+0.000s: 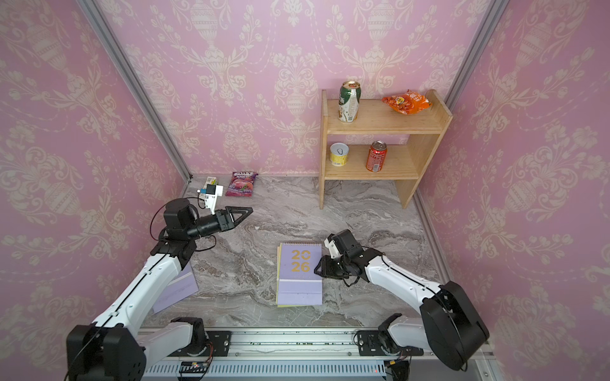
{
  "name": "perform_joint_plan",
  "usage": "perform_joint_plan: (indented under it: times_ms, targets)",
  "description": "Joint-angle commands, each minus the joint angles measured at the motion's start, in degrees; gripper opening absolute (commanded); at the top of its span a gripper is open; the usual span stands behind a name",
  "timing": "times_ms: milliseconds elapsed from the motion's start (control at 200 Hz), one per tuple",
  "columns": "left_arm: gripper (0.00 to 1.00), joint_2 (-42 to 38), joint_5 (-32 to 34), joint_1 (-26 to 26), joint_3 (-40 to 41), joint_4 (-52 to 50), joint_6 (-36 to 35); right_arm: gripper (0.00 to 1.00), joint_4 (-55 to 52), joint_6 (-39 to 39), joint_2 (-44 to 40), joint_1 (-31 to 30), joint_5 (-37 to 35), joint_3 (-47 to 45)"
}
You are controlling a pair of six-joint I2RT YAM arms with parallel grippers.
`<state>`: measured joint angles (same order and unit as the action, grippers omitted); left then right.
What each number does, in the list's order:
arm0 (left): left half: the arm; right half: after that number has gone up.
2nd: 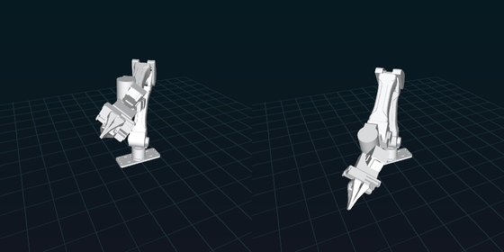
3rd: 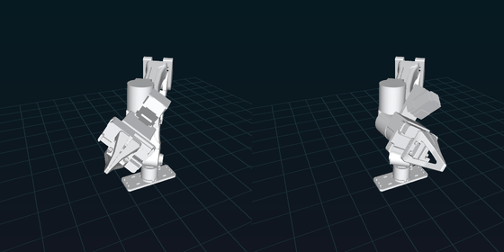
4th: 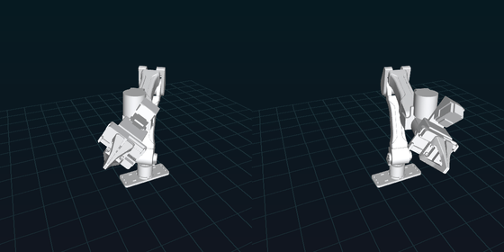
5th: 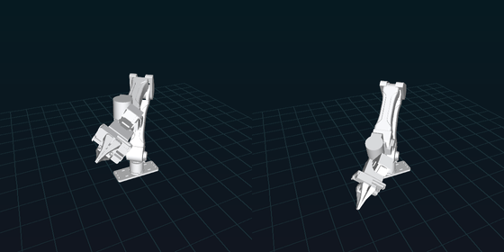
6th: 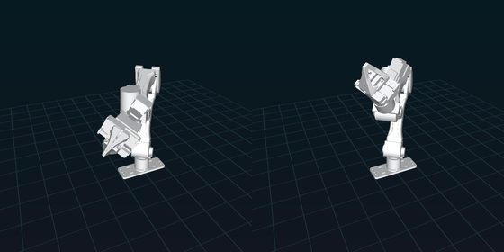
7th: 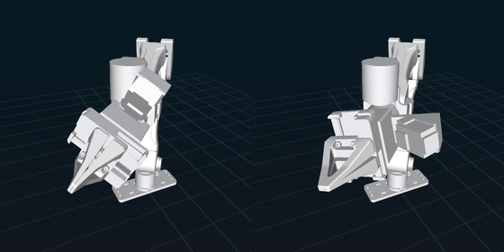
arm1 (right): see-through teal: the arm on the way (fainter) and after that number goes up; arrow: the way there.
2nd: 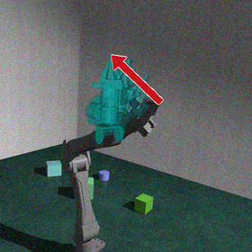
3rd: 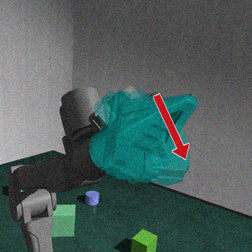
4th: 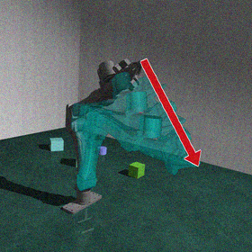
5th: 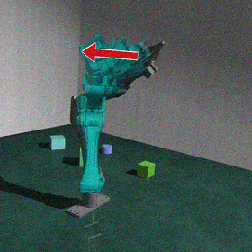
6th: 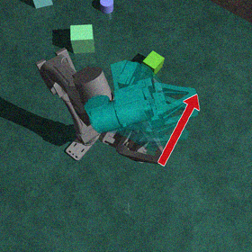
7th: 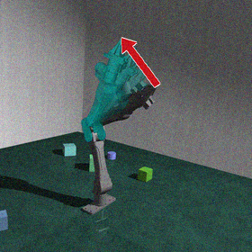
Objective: Stack the calendars
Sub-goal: Place the calendar at the calendar, then adjust the calendar at the calendar.
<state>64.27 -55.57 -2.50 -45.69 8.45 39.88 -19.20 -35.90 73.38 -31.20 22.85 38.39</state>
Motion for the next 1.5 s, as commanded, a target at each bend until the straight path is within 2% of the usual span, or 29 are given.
perform_joint_plan:
  times_ms: [0,851,1251,1396,1496]
  targets:
    - [0.99,-0.5,0.1,-0.2,0.4,-0.8,-1.8,0.40,-3.0,1.3,-1.1,-0.9,-2.8,1.7]
    - [0.99,-0.7,0.0,-0.2,0.7,-0.6,-2.1,0.37,-4.1,1.3,0.4,-3.7,-4.3,6.0]
    - [0.99,-1.2,0.7,-0.1,0.6,-2.4,-3.3,0.41,-6.2,1.3,0.8,-3.9,-7.0,7.0]
    - [0.99,-2.7,4.4,0.1,-0.5,-7.9,-6.3,0.46,-8.7,4.3,-0.5,-3.9,-9.5,9.1]
    - [0.99,-5.8,13.2,0.5,-2.4,-16.7,-10.8,0.53,-10.0,5.7,-0.9,-3.8,-10.9,11.7]
